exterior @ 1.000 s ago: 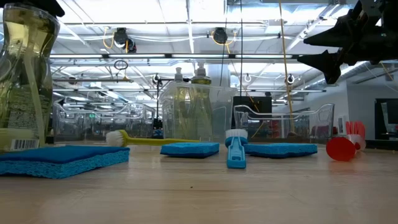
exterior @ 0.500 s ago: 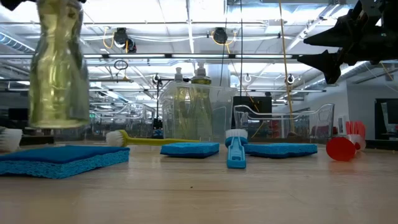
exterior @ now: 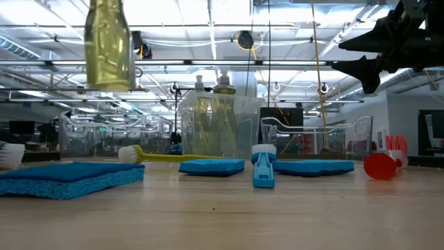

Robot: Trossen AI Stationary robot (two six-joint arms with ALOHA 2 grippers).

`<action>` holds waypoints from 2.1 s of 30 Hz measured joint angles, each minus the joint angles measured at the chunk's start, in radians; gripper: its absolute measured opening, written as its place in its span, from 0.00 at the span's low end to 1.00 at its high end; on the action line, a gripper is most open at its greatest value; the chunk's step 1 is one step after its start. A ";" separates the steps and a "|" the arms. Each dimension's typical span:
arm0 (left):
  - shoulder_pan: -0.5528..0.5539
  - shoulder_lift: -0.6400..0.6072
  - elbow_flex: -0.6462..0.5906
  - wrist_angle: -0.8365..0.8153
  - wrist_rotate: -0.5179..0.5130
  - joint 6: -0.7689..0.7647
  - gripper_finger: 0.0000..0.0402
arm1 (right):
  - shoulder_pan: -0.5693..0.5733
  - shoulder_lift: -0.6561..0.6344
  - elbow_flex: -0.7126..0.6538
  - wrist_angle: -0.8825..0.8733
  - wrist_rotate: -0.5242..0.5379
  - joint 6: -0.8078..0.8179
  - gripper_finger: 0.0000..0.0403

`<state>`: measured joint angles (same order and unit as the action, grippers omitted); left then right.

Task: Pick & Place Kitchen Sink Supplies
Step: Put the yellow dish soap into the white bin

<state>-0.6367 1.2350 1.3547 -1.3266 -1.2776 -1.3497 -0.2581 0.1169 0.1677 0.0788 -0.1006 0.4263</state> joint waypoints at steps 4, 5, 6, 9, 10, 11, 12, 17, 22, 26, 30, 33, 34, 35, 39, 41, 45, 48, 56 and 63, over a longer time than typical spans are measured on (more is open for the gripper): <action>0.092 0.000 0.073 0.204 -0.006 0.298 0.29 | 0.000 0.000 0.000 0.000 0.000 0.000 0.56; 0.116 0.000 0.088 0.266 -0.002 0.378 0.29 | 0.000 0.000 0.000 0.000 0.000 0.000 0.56; 0.140 0.000 0.099 0.334 0.007 0.462 0.29 | 0.000 0.000 0.000 0.000 0.000 0.000 0.56; 0.217 0.000 0.108 0.566 0.052 0.725 0.29 | 0.000 0.000 0.000 0.000 0.000 0.000 0.56; 0.243 0.001 0.108 0.651 0.077 0.801 0.28 | 0.000 0.000 0.000 0.000 0.000 0.000 0.56; 0.267 0.001 0.108 0.732 0.106 0.867 0.28 | 0.000 0.000 0.000 0.000 0.000 0.000 0.56; 0.291 0.001 0.108 0.813 0.133 0.928 0.28 | 0.000 0.000 0.000 0.000 0.000 0.000 0.56; 0.426 0.025 0.108 1.086 0.251 1.135 0.28 | 0.000 0.000 0.000 0.000 0.000 0.001 0.56; 0.556 0.076 0.108 1.210 0.341 1.185 0.28 | 0.000 0.000 0.000 0.000 -0.001 0.007 0.56; 0.648 0.142 0.108 1.277 0.399 1.184 0.28 | 0.000 0.000 0.000 0.012 0.000 0.006 0.56; 0.724 0.207 0.108 1.321 0.417 1.192 0.28 | 0.000 0.000 0.000 0.018 -0.001 0.006 0.56; 0.767 0.247 0.108 1.330 0.421 1.189 0.28 | 0.000 0.000 0.000 0.019 -0.001 0.006 0.56; 0.778 0.261 0.108 1.331 0.421 1.190 0.28 | 0.000 0.000 0.000 0.019 -0.001 0.006 0.56; 0.788 0.271 0.109 1.349 0.421 1.191 0.28 | 0.000 0.000 0.000 0.019 -0.001 0.006 0.56; 0.813 0.280 0.111 1.347 0.427 1.186 0.28 | 0.000 0.000 0.000 0.019 -0.001 0.006 0.56; 0.818 0.280 0.111 1.343 0.434 1.183 0.28 | 0.000 0.000 0.000 0.019 -0.001 0.006 0.56; 0.810 0.272 0.110 1.336 0.439 1.184 0.28 | 0.000 0.000 0.000 0.019 -0.001 0.006 0.56; 0.792 0.265 0.109 1.327 0.438 1.193 0.28 | 0.000 0.000 0.000 0.019 -0.001 0.006 0.56; 0.760 0.226 0.107 1.292 0.410 1.217 0.28 | 0.000 0.000 0.000 0.015 -0.001 0.006 0.56; 0.778 0.232 0.107 1.247 0.416 1.182 0.28 | 0.000 0.000 0.000 0.016 -0.001 0.006 0.56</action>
<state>0.1417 1.4670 1.4612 -0.0801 -0.8612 -0.1680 -0.2581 0.1169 0.1680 0.0944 -0.1013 0.4322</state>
